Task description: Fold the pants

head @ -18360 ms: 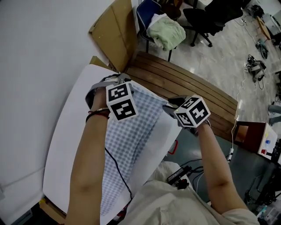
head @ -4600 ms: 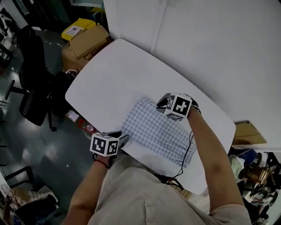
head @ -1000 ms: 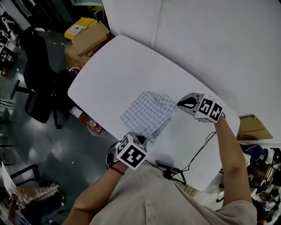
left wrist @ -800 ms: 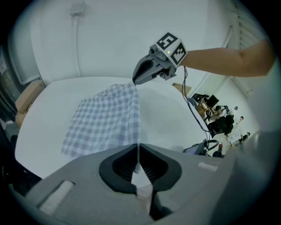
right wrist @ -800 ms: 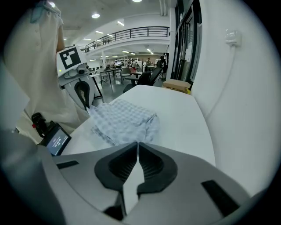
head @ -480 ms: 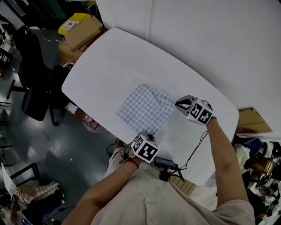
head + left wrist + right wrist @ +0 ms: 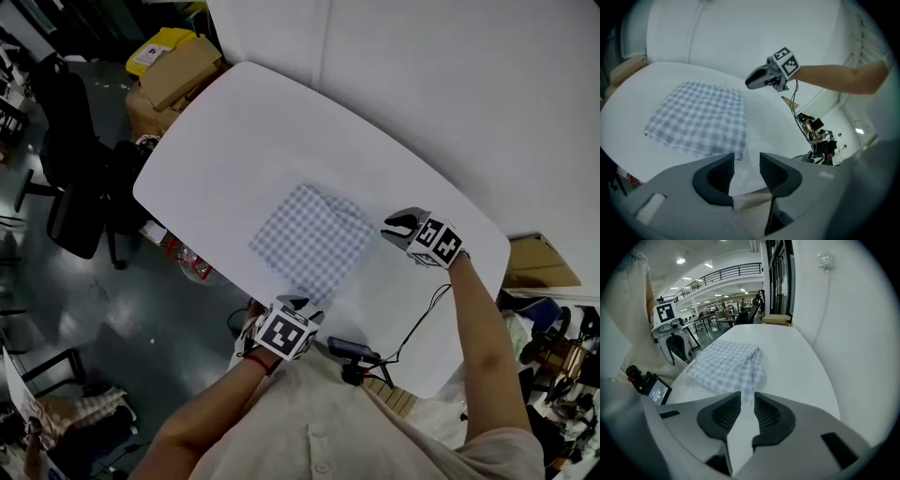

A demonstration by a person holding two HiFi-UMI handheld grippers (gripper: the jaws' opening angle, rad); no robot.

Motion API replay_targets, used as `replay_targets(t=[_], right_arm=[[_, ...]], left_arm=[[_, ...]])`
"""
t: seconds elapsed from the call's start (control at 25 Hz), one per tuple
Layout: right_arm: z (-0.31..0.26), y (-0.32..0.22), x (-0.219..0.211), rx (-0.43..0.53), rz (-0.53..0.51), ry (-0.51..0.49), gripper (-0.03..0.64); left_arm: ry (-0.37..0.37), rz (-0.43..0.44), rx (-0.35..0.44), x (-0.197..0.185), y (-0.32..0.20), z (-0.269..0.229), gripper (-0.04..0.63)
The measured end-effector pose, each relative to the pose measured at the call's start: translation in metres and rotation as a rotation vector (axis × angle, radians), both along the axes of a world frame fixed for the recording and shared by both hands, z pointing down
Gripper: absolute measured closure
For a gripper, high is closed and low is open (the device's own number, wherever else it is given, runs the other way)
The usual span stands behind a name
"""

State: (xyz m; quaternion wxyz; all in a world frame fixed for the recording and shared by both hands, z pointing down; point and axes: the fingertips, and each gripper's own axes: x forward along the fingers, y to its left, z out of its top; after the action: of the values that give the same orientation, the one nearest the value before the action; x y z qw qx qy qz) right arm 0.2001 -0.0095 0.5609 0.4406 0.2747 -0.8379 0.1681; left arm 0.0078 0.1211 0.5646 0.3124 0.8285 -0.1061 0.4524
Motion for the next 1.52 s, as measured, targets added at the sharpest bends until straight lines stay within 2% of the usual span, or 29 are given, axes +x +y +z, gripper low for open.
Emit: replay_targets(t=[0.16, 0.28, 0.44, 0.6, 0.76, 0.96, 1.12, 1.36, 1.52], right_arm=[[-0.014, -0.022, -0.022, -0.027, -0.034, 0.020, 0.541], [-0.013, -0.039, -0.042, -0.065, -0.034, 0.035, 0.545], [0.000, -0.053, -0.063, -0.145, -0.046, 0.052, 0.548], [0.016, -0.062, -0.079, -0.222, -0.060, 0.058, 0.548], [0.021, -0.072, -0.088, -0.254, -0.081, 0.084, 0.548], [0.032, -0.071, -0.094, -0.324, -0.119, 0.134, 0.548], [0.042, -0.066, -0.097, -0.359, -0.138, 0.170, 0.580], [0.039, -0.071, -0.089, -0.430, -0.056, 0.106, 0.589], [0.033, -0.079, -0.075, -0.443, 0.024, 0.069, 0.592]], left_arm=[[-0.059, -0.085, 0.016, -0.040, -0.038, -0.001, 0.428], [-0.101, -0.169, 0.072, -0.069, -0.077, -0.005, 0.455], [-0.110, -0.233, 0.132, -0.092, -0.127, -0.014, 0.474], [-0.100, -0.220, 0.141, -0.098, -0.161, -0.013, 0.472], [-0.091, -0.208, 0.140, -0.099, -0.183, -0.008, 0.462], [-0.105, -0.150, 0.098, -0.101, -0.191, 0.009, 0.451], [-0.120, -0.115, 0.068, -0.103, -0.187, 0.023, 0.453], [-0.113, -0.132, 0.043, -0.103, -0.190, 0.033, 0.508], [-0.119, -0.117, 0.027, -0.102, -0.188, 0.039, 0.537]])
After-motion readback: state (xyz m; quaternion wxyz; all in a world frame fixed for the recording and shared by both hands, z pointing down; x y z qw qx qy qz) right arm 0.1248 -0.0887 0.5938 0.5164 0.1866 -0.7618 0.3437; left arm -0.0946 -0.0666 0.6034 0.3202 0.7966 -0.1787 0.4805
